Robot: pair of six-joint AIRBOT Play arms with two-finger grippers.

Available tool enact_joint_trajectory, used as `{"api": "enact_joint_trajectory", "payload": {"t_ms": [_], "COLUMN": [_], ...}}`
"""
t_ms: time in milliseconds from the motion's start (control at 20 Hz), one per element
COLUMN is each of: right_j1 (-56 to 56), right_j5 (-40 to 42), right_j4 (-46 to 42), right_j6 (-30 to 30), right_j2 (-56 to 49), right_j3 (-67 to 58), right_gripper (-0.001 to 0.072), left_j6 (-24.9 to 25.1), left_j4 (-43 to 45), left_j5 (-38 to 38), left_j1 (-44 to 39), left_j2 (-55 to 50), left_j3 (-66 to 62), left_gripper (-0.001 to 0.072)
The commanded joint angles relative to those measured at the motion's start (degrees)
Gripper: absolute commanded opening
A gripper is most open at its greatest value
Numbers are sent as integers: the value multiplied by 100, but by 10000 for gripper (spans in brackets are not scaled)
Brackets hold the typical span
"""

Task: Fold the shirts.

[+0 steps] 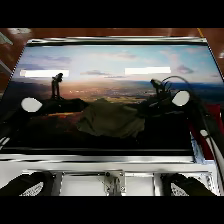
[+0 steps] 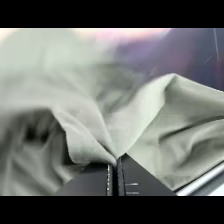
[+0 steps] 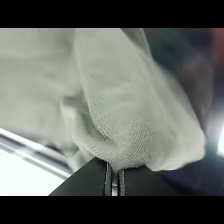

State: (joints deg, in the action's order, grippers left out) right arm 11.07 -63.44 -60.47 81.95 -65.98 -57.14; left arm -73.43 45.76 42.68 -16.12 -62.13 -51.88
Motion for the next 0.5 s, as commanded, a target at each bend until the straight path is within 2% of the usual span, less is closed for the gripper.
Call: {"api": "enact_joint_trajectory", "payload": {"t_ms": [0, 100, 300, 450], "right_j1": [11, 11, 11, 11], "right_j5": [74, 111, 83, -74], "right_j4": [-240, -72, -31, 42], "right_j6": [-273, -269, -227, 284], "right_j2": [846, 1285, 1838, 2046], "right_j3": [-1025, -1799, -3141, -3536], "right_gripper": [69, 68, 69, 68], "left_j6": [96, 96, 98, 94], "left_j4": [568, 566, 575, 573], "left_j5": [-11, -133, -953, -1023], "left_j1": [2, 2, 2, 2], "left_j2": [946, 1543, 2400, 2712], "left_j3": [-841, -1526, -2706, -3150], "left_gripper": [39, 39, 39, 39]}}
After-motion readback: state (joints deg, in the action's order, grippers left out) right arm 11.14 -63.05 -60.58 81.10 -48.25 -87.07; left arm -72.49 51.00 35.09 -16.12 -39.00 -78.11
